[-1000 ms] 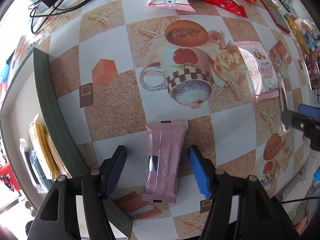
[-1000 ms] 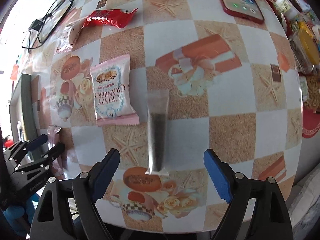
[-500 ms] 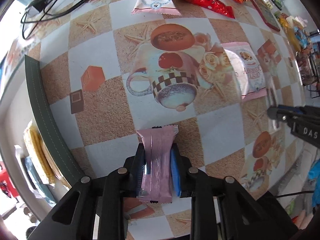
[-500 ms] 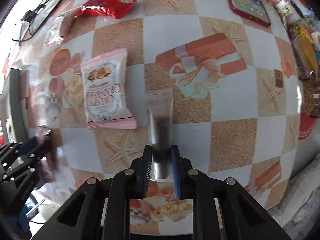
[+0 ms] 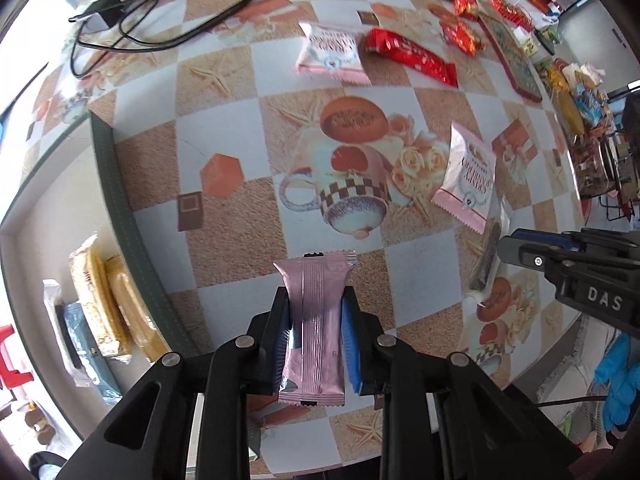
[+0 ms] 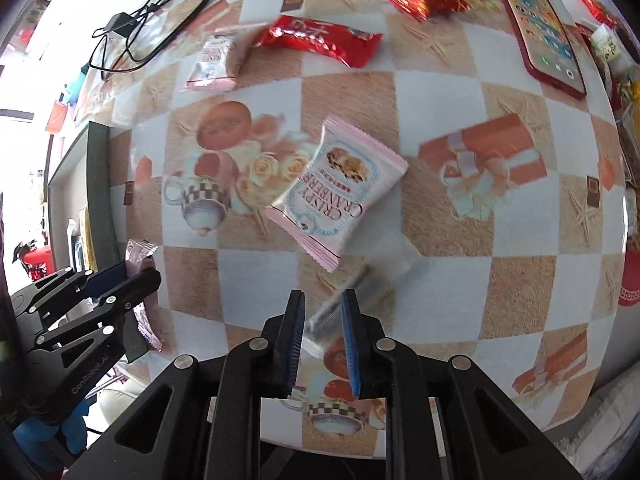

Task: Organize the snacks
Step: 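Carry the pink bar and stick packet over the white box with both tools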

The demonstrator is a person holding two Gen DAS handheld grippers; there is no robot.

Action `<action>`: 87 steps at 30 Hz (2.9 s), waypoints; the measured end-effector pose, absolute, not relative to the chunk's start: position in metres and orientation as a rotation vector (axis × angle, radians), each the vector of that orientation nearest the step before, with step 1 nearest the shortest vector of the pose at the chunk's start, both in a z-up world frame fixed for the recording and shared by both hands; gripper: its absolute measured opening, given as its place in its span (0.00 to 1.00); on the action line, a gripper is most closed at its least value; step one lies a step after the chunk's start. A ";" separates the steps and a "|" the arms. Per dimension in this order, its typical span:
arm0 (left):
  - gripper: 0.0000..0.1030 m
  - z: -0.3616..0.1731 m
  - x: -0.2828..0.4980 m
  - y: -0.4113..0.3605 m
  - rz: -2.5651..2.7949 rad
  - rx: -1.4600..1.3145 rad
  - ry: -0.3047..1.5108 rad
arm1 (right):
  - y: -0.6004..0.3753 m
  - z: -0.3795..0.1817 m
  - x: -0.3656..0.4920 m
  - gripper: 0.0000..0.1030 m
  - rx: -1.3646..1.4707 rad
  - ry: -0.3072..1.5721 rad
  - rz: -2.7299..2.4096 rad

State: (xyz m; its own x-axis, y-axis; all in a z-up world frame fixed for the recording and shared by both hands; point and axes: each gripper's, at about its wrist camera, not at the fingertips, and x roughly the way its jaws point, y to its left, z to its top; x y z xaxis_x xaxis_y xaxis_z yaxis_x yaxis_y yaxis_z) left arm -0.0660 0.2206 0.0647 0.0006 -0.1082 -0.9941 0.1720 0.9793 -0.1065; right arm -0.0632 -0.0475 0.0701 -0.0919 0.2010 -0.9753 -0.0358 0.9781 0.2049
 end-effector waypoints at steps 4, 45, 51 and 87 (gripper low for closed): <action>0.26 0.074 -0.067 0.236 -0.206 0.022 1.540 | -0.071 0.069 -0.068 0.20 0.127 1.677 0.150; 0.26 0.098 -0.131 0.418 0.154 -0.238 1.444 | 0.162 0.107 -0.051 0.16 -0.057 1.622 0.661; 0.26 0.086 -0.139 0.428 0.170 -0.251 1.477 | 0.168 0.081 -0.037 0.55 -0.125 1.675 0.550; 0.29 0.049 -0.157 0.457 0.249 -0.247 1.542 | 0.255 0.028 -0.034 0.15 -0.351 1.654 0.457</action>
State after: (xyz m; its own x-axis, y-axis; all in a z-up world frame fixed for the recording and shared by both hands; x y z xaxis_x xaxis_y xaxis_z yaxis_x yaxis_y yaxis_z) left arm -0.1565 0.4572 0.0494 0.0137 0.0032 -0.9999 -0.3112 0.9503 -0.0013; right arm -0.0343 0.2545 0.0277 -0.1320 0.0332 -0.9907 -0.4800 0.8723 0.0932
